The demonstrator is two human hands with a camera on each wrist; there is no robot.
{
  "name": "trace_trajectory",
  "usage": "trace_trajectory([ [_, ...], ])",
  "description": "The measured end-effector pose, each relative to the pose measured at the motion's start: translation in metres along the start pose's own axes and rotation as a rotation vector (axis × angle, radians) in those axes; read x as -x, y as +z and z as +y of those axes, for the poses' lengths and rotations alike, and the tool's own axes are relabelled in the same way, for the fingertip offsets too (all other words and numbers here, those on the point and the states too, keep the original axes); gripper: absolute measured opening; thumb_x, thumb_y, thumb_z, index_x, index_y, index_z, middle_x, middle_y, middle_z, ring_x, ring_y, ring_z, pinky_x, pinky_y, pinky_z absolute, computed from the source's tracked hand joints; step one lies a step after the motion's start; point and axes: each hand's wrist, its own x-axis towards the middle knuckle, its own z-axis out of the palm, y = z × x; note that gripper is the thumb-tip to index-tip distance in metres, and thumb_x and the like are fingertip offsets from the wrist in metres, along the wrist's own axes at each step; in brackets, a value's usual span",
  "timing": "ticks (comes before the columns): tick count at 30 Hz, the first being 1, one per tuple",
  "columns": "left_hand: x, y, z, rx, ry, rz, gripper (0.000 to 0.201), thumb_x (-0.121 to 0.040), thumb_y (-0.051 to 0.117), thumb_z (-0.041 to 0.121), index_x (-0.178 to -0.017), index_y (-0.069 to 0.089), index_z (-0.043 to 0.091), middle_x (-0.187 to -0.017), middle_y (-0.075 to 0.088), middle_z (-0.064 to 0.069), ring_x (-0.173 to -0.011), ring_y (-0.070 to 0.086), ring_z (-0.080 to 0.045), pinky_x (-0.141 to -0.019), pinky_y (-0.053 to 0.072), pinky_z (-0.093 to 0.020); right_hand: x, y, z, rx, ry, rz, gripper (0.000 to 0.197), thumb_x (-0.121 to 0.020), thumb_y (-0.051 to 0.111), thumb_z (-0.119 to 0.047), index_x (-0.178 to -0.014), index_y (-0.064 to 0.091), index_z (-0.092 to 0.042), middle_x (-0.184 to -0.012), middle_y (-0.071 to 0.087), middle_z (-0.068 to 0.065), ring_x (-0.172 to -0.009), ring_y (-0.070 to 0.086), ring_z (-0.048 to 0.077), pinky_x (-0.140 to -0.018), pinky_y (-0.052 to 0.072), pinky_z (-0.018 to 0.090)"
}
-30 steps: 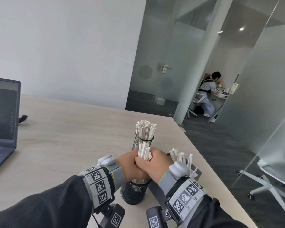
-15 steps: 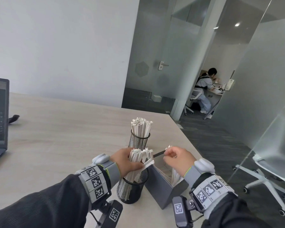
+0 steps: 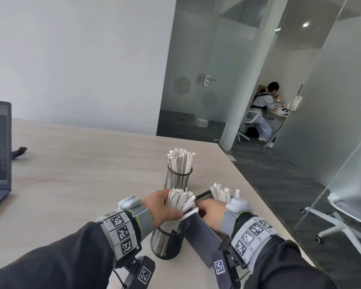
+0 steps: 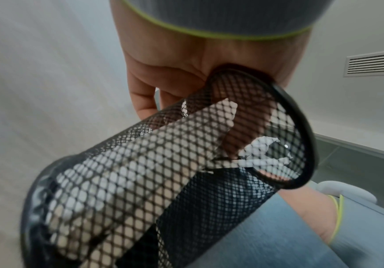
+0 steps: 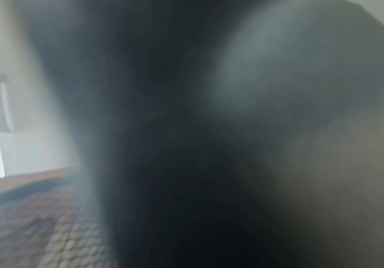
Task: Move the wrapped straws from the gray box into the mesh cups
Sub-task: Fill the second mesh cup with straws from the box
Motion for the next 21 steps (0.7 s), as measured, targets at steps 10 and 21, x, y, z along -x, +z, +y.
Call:
trace_trajectory([
  [10,0.001,0.001,0.000,0.013,0.028,-0.022,0.030,-0.073,0.081,0.030,-0.100,0.068,0.027,-0.088,0.072,0.007,-0.080,0.067,-0.009,-0.063,0.047,-0.013,0.008,0.000,-0.003,-0.029,-0.072,0.009,0.021,-0.089,0.064,-0.039,-0.093,0.073,-0.021,-0.094,0.073,0.003,-0.086,0.065,0.021,-0.065,0.039,0.023],
  [21,-0.006,-0.006,0.022,-0.443,0.067,-0.227,0.051,-0.060,0.082,0.053,-0.095,0.052,0.033,-0.086,0.062,0.013,-0.079,0.061,-0.011,-0.066,0.043,-0.025,0.014,-0.003,-0.008,-0.160,-0.017,0.237,0.015,-0.096,0.042,-0.025,-0.082,0.042,-0.026,-0.073,0.052,0.003,-0.071,0.050,0.027,-0.061,0.032,0.035],
])
